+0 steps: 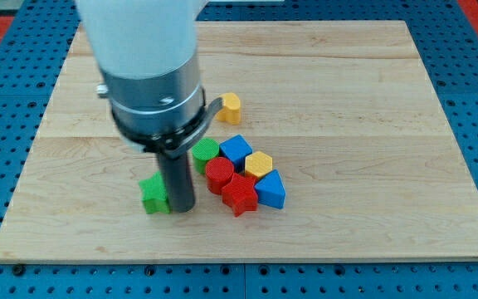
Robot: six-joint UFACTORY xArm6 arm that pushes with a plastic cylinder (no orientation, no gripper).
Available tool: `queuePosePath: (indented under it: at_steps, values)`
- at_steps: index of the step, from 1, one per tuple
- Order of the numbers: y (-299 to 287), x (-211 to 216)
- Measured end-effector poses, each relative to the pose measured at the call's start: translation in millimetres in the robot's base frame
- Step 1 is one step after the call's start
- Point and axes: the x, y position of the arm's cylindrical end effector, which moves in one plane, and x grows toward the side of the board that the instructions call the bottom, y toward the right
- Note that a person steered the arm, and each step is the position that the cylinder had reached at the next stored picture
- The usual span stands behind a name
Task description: Move the green star closer to the red circle
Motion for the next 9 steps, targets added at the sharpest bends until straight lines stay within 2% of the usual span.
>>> queuePosePath:
  at_steps: [1,3,4,5,6,7,8,9]
  values:
    - [-19,10]
    - [-43,57]
    - [-77,45]
    - [-136,0]
    - [-119,-35]
    - [-104,-41]
    - [-114,-41]
    - [-114,-24]
